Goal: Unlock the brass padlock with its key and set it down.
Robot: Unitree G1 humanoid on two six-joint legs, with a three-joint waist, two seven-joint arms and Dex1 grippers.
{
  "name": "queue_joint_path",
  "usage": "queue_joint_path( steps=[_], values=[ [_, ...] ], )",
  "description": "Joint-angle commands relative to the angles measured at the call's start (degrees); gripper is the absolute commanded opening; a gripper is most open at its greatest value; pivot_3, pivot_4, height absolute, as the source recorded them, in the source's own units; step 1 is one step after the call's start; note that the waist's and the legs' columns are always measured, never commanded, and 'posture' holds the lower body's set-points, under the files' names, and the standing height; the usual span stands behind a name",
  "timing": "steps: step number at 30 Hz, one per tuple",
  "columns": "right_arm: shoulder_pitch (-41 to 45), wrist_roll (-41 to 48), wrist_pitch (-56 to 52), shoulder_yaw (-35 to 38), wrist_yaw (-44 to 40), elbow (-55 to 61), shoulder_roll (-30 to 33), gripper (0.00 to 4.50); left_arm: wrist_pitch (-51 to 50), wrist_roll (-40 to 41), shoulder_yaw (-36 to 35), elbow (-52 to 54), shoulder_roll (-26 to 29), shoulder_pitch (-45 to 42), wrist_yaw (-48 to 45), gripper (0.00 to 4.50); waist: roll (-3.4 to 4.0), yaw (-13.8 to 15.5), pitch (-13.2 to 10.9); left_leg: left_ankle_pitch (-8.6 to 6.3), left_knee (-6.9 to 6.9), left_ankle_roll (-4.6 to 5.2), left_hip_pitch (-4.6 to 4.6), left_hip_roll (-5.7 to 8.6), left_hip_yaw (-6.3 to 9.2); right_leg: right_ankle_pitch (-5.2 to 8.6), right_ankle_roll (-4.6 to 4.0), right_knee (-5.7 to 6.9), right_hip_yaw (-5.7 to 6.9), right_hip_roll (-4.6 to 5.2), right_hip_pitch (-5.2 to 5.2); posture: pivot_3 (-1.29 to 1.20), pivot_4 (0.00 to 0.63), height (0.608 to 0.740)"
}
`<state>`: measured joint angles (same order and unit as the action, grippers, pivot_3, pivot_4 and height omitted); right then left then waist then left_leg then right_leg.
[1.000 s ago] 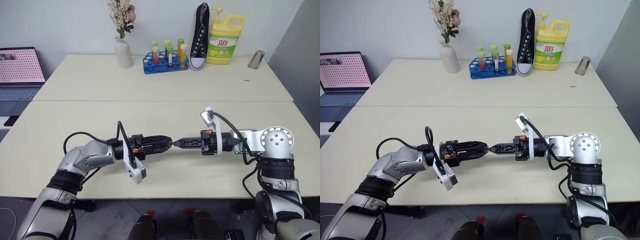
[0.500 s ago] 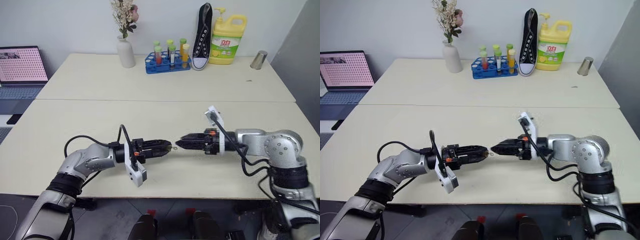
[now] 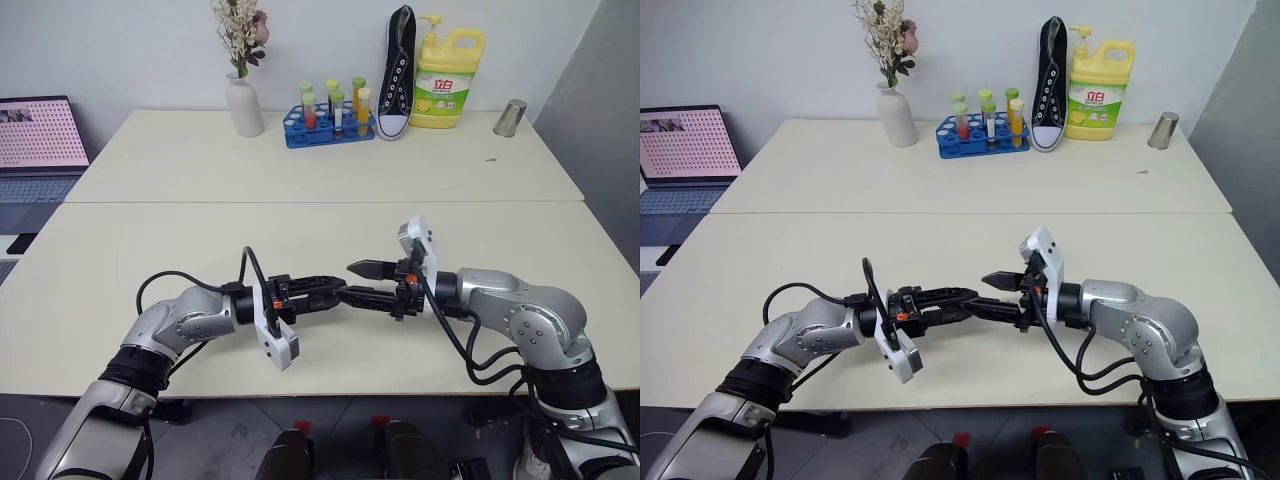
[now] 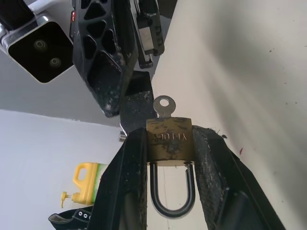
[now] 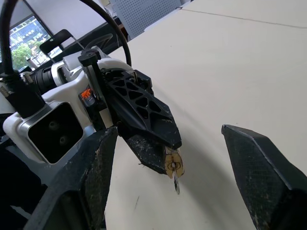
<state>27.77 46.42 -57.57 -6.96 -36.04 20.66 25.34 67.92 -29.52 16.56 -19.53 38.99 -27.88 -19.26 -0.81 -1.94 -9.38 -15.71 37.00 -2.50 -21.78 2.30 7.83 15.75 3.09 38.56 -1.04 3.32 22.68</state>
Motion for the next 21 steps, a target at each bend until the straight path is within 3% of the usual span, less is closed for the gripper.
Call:
queue_joint_path(
  steps=[1, 11, 14, 21],
  values=[
    [1.5, -0.8, -0.2, -0.6, -0.1, -0.4, -0.5, 3.61, 0.3, 2.0, -0.1, 1.4, -0.2, -1.2, 0.3, 0.97, 0.0, 0.0, 0.0, 0.0, 0.0, 0.0, 0.0, 0.0, 0.0, 0.0, 0.0, 0.0, 0.0, 0.0, 0.0, 0.0, 0.15, 0.74],
    [1.7, -2.0, -0.9, -1.5, -1.5, -1.6, -0.2, 3.61, -0.1, 2.0, -0.3, 1.8, -0.4, -0.9, 0.3, 0.97, 0.0, 0.0, 0.0, 0.0, 0.0, 0.0, 0.0, 0.0, 0.0, 0.0, 0.0, 0.01, 0.0, 0.0, 0.02, 0.0, 0.15, 0.74],
    [1.8, -1.8, -1.2, -1.2, -1.6, -1.6, -0.3, 3.05, -0.2, 2.2, -0.3, 1.9, -0.4, -0.8, 0.2, 0.97, 0.0, 0.0, 0.0, 0.0, 0.0, 0.0, 0.0, 0.0, 0.0, 0.0, 0.0, 0.02, 0.0, 0.0, 0.02, 0.0, 0.15, 0.74],
    [1.5, -2.0, -1.3, -1.5, -2.4, -1.0, 0.0, 0.62, -0.5, 2.5, -0.3, 1.9, -0.6, -0.6, 0.2, 0.97, 0.0, 0.0, 0.0, 0.0, 0.0, 0.0, 0.0, 0.0, 0.0, 0.0, 0.0, 0.02, 0.0, 0.0, 0.02, 0.0, 0.15, 0.74]
  ],
)
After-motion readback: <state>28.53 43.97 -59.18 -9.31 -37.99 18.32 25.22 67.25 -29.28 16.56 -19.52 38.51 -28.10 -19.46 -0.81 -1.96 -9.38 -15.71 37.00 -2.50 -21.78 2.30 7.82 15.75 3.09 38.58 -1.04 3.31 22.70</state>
